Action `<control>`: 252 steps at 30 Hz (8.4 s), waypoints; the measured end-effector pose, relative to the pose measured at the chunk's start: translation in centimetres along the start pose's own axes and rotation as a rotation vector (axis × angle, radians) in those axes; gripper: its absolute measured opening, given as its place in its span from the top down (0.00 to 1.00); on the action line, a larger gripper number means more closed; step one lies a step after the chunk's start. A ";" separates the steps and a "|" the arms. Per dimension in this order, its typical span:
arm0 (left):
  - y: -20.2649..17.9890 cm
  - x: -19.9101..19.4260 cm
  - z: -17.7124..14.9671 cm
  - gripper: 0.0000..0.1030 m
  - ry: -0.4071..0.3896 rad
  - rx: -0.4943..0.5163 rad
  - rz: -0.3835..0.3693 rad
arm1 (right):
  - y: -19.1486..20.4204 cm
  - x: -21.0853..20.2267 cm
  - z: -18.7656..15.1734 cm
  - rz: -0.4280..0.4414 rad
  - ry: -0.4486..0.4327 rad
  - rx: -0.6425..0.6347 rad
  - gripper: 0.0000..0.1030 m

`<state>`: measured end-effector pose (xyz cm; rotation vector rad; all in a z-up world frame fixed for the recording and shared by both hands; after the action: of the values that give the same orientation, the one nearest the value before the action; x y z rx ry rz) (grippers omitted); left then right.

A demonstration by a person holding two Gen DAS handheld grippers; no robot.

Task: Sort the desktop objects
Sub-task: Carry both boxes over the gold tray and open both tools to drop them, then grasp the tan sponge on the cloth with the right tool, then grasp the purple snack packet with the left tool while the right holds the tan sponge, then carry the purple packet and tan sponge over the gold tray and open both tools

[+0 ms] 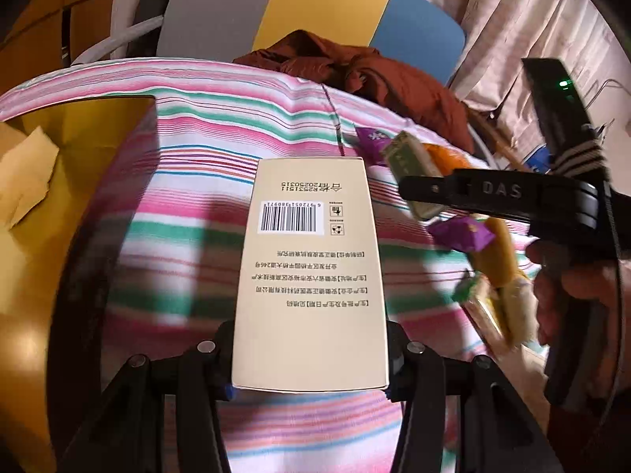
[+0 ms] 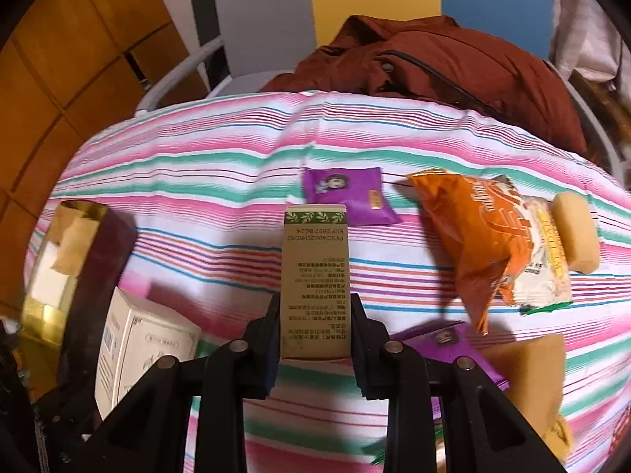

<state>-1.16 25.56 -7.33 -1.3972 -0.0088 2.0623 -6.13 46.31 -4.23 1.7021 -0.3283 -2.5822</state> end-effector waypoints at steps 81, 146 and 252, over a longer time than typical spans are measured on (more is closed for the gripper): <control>22.7 -12.2 0.2 0.47 0.004 -0.304 0.280 | 21.0 -0.5 -3.0 0.195 -0.056 -0.092 0.48; -0.8 -4.0 0.8 0.47 0.110 0.078 0.072 | -8.2 -3.0 -5.9 -0.023 0.025 0.199 0.48; 2.4 -8.9 -4.0 0.52 -0.196 0.101 -0.124 | 8.8 -5.0 -4.5 0.223 -0.092 -0.020 0.48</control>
<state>3.07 17.81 -2.50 -1.1024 -0.0707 2.0581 -0.76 37.75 0.28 1.4510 -0.4644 -2.4961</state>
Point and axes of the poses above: each gripper's, at about its wrist camera, not at the fingertips, and x roughly the way its jaws point, y to its left, z to its top, the point moved 1 cm from there along x, roughly the way its jaws point, and after that the axes turned 4 degrees about y, right-handed, at the moved point
